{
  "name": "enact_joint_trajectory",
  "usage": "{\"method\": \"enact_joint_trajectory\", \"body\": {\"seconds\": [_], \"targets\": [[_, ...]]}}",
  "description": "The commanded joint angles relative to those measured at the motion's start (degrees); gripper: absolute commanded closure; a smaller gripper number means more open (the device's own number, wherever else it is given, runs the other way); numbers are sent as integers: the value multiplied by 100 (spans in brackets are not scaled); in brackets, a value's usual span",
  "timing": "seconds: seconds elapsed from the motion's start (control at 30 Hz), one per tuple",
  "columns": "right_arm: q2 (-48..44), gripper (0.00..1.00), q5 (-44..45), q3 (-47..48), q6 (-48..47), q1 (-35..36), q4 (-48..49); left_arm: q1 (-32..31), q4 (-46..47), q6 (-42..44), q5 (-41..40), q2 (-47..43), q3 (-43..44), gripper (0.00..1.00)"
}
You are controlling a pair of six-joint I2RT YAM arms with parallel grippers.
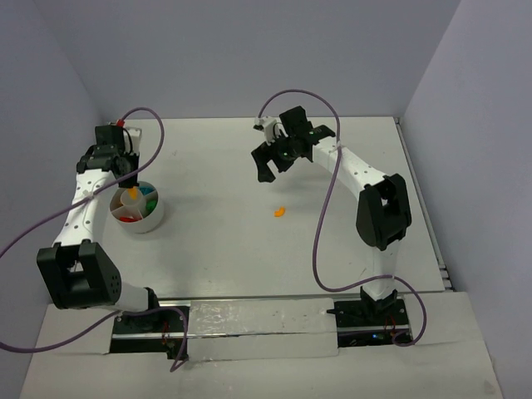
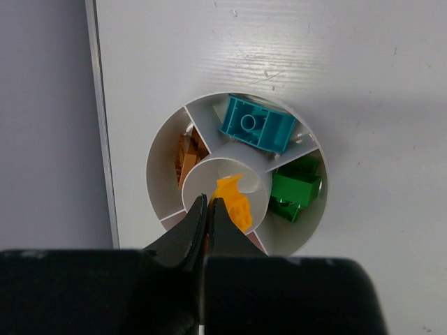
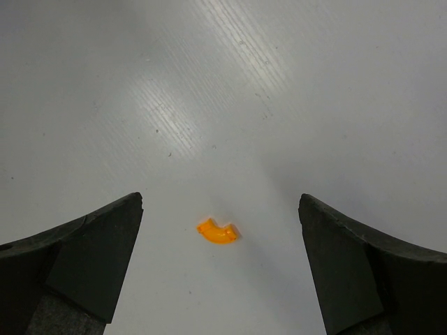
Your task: Sort the legos into containers by color
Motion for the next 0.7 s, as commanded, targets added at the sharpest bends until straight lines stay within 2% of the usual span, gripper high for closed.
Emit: {"method": "enact_joint_trajectory", "body": {"seconds": [0.0,0.5,0.6,0.67], "targets": [[-354,0,-48,122,22,-58,132,19,15,20,-135,72,16,100],[-314,0,-58,163,35,-96,120,21,-96,34,-163,366,72,100],[-287,0,-67,195,48,-109,108,33,-126,34,-164,431,107,96],[-278,0,-67,222,48,-100,102,51,-120,34,-167,458,116,87]]}}
